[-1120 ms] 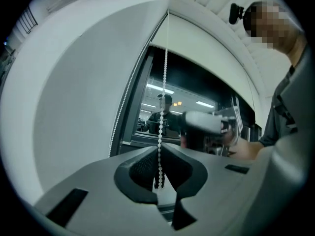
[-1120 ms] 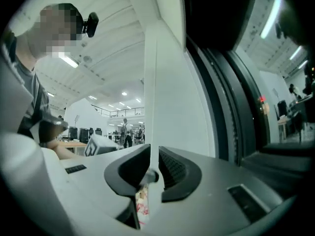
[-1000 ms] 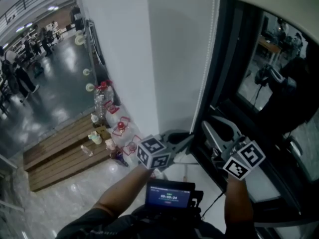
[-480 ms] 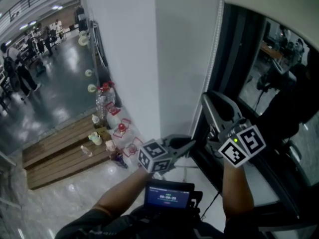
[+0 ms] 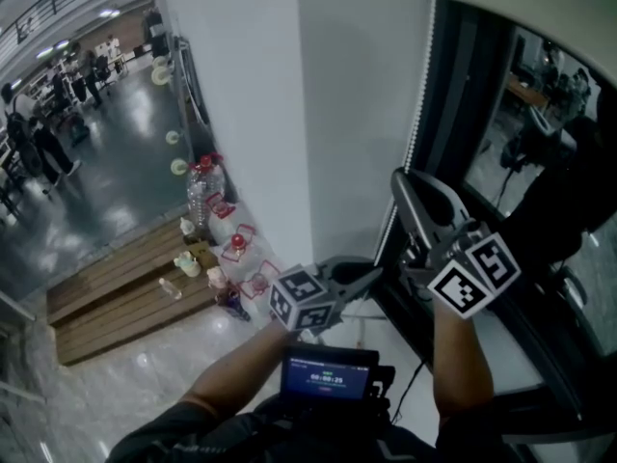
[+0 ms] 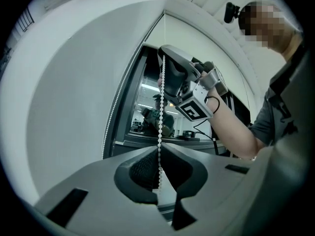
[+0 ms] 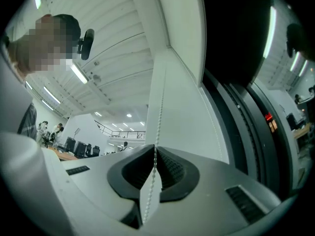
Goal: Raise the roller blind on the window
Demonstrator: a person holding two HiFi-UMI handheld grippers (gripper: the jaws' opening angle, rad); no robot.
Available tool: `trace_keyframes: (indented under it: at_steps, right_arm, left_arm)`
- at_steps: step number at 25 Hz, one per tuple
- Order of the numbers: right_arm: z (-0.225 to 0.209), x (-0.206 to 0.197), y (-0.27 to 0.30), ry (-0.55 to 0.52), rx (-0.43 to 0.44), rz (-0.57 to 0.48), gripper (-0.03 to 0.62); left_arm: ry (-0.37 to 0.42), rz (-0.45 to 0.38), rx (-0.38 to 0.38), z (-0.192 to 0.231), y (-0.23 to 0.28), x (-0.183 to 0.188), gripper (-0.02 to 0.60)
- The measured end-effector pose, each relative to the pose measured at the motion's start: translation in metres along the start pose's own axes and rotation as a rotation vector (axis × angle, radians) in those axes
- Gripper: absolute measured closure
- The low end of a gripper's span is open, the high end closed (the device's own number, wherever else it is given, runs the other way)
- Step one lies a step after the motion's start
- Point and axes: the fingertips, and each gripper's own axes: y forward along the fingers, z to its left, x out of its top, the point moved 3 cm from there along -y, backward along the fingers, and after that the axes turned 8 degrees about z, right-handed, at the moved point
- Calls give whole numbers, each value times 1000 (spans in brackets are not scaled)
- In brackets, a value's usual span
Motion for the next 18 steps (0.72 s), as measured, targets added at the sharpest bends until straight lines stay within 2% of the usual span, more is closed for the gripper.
trace_keyframes:
  at_steps: [3, 6, 10, 13, 18]
  right_arm:
    - [-2, -1, -2, 21, 7, -18, 576]
    - [-1, -12, -2, 3, -1, 17, 576]
    - [-3, -44, -6, 50, -3, 73, 576]
    - [0, -70, -11, 83, 4, 114, 576]
    - [6, -100, -15, 96, 2, 154, 574]
  left_arm:
    - [7, -1, 1, 2, 2, 0, 569]
    - [1, 21, 0, 1, 4, -11, 569]
    - [-55, 62, -30, -1, 2, -42, 569]
    - [-62, 109, -6, 3, 1, -68, 569]
    - [-155, 136, -2, 7, 4, -100, 569]
